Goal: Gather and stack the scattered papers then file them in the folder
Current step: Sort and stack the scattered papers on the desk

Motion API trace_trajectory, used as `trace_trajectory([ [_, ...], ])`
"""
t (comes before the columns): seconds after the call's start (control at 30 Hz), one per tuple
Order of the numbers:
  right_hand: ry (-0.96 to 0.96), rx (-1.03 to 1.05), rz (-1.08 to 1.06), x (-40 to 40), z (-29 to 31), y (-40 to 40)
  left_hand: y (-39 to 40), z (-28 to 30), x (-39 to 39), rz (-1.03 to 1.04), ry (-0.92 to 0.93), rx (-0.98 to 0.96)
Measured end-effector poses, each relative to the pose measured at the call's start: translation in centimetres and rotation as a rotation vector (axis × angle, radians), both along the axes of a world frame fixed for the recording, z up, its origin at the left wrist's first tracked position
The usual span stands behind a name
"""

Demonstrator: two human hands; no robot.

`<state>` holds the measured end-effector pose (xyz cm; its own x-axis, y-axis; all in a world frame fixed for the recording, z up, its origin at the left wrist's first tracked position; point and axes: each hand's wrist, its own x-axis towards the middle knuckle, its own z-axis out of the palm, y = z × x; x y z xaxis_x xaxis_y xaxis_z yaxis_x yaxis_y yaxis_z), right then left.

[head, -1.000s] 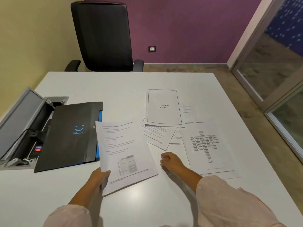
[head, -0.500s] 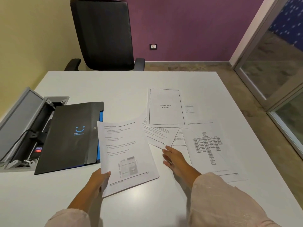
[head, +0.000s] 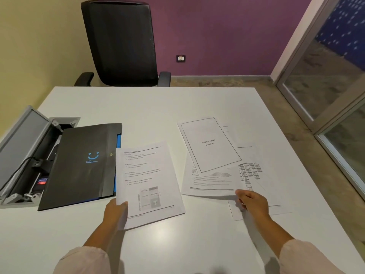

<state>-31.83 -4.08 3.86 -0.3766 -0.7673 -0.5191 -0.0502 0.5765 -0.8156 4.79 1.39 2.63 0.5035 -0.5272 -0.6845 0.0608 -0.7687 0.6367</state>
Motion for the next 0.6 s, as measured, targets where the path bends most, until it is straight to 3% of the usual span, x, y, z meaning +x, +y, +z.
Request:
trace_trajectory([
  [0.27, -0.258, 0.182, -0.075, -1.7, -3.4, -1.7, -0.5, 0.6, -0.7, -0.152, -0.202, 0.041],
  [0.37, -0.159, 0.203, 0.014, -1.4, -4.1, -2.5, -0.3, 0.5, -0.9, -0.181, -0.259, 0.043],
  [0.5, 0.226, 0.163, 0.146, -1.3, -4.6, -2.9, 0.2, -0.1, -0.8, -0.213, -0.372, 0.029],
  [0.6, 0.163, 0.163, 0.092, -1.8, -4.5, -2.7, 0.8, -0.2, -1.1, -0.208, -0.42, 0.018],
])
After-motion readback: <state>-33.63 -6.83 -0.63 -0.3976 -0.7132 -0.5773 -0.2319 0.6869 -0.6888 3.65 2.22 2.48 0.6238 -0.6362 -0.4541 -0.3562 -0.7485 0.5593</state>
